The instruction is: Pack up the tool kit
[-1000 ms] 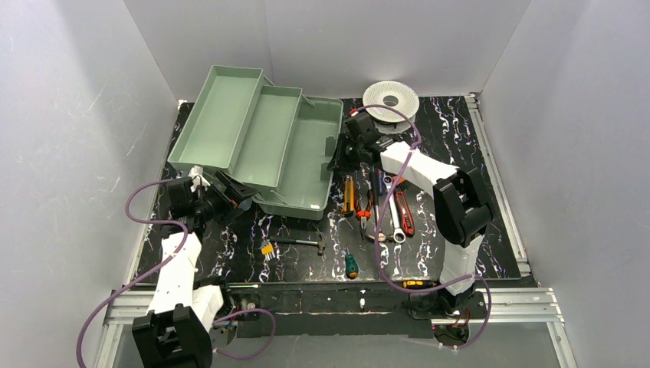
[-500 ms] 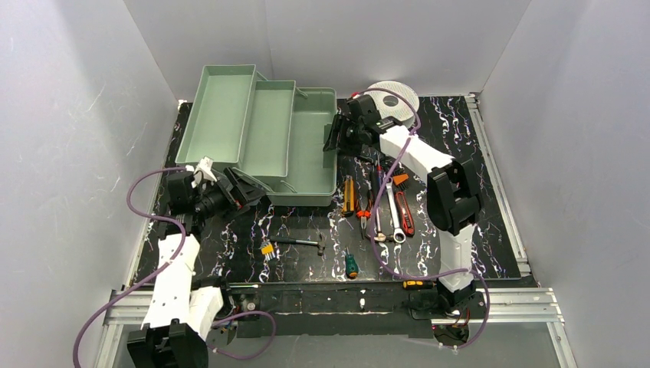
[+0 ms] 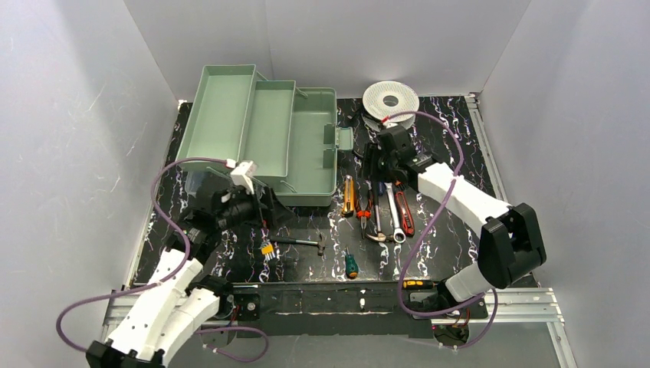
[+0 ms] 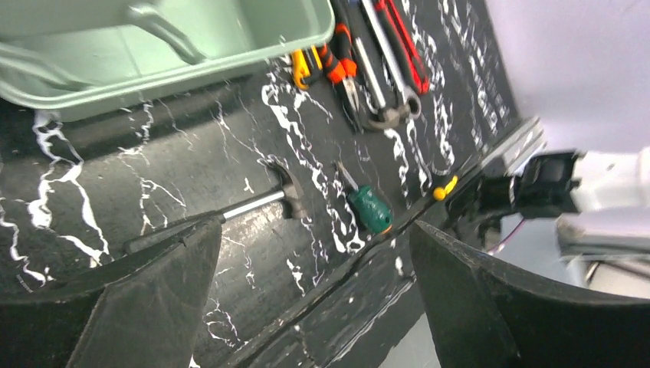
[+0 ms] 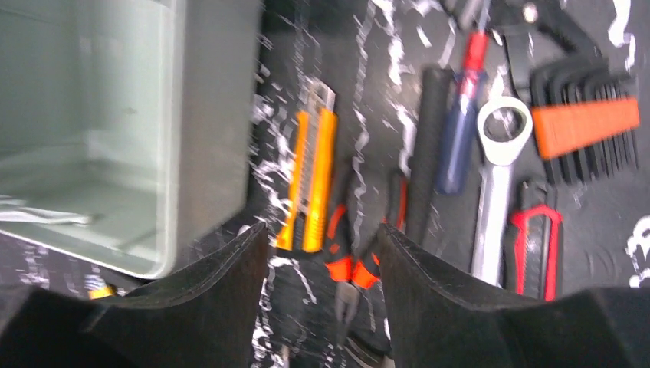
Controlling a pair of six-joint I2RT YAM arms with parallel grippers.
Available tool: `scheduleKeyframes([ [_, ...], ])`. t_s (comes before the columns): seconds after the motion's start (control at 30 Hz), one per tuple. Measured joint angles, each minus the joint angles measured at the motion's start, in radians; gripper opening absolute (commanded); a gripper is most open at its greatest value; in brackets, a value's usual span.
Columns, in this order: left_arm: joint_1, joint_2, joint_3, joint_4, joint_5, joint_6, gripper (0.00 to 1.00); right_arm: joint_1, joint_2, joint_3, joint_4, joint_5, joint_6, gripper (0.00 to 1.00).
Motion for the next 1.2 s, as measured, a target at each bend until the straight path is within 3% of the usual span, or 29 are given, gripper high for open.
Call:
scheduleKeyframes([
  [0.27, -0.298, 0.083, -0.002, -0.011, -0.288, 0.055, 0.90, 0.038, -0.021, -0.205, -0.033, 0.078, 0.003, 0.56],
  [0.47, -0.452, 0.114, -0.050, 0.023, -0.466, 0.039, 0.90, 0.074, -0.020, -0.223, -0.031, 0.123, 0.054, 0.52],
  [0.67, -0.483, 0.104, -0.098, 0.061, -0.513, 0.030, 0.91, 0.074, 0.071, -0.190, -0.013, 0.172, 0.111, 0.52],
  [0.9, -0.488, 0.001, -0.164, 0.118, -0.500, 0.025, 0.91, 0.085, 0.163, -0.150, -0.003, 0.219, 0.199, 0.47],
  [1.03, -0.488, -0.010, -0.183, 0.141, -0.481, 0.016, 0.91, 0.105, 0.198, -0.119, -0.008, 0.274, 0.247, 0.41],
  [1.2, -0.488, -0.008, -0.229, 0.185, -0.447, 0.003, 0.91, 0.113, 0.210, -0.118, -0.008, 0.306, 0.298, 0.41],
])
